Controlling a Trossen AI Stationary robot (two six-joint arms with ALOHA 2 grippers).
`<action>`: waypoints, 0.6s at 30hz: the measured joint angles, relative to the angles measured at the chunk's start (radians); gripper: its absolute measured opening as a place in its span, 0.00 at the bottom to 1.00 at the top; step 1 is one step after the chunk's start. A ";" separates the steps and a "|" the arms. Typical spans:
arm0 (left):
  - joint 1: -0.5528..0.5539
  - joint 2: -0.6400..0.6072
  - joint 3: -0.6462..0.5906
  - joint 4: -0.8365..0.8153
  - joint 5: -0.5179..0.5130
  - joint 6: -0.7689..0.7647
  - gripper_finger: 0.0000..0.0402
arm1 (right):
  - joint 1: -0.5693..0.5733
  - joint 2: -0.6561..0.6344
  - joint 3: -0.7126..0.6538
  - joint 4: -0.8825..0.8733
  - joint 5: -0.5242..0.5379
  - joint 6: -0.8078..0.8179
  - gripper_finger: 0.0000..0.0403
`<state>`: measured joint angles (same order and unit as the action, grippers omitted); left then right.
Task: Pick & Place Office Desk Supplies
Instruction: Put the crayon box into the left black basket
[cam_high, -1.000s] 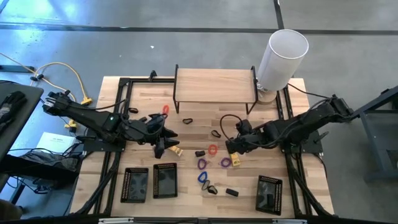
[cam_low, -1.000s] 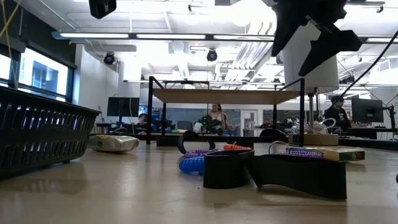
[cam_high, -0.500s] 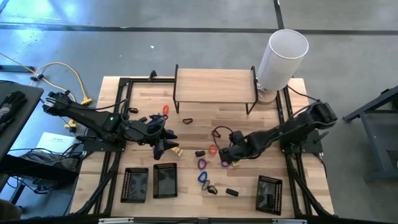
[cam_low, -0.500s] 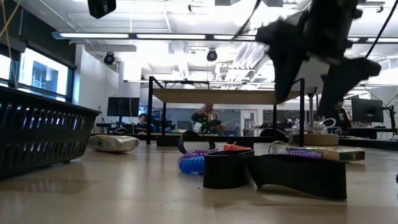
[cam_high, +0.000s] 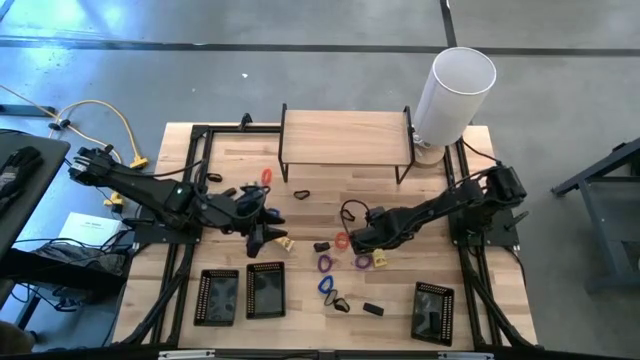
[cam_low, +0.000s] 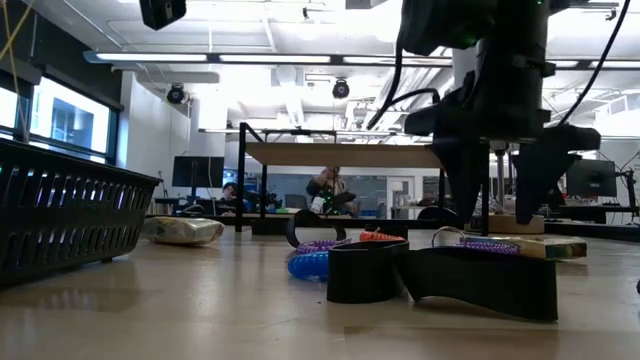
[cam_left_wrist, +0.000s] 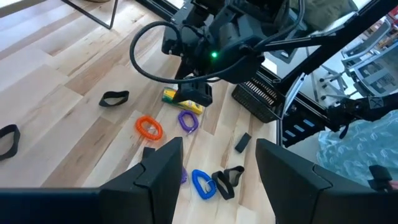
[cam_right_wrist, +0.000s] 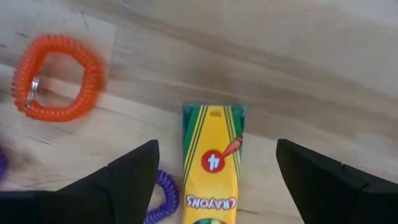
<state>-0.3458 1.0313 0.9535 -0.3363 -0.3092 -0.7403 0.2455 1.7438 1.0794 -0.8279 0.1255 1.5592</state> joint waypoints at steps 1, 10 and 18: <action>0.000 0.000 0.000 0.000 0.000 0.000 0.49 | -0.006 0.007 0.000 0.001 0.000 -0.007 0.77; -0.002 0.000 0.000 -0.002 0.000 0.000 0.49 | -0.023 0.074 0.000 0.069 -0.058 -0.039 0.77; -0.023 0.001 -0.002 -0.002 0.000 0.000 0.49 | -0.023 0.107 0.004 0.073 -0.078 -0.045 0.77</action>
<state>-0.3692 1.0321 0.9516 -0.3383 -0.3096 -0.7399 0.2225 1.8503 1.0836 -0.7547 0.0477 1.5139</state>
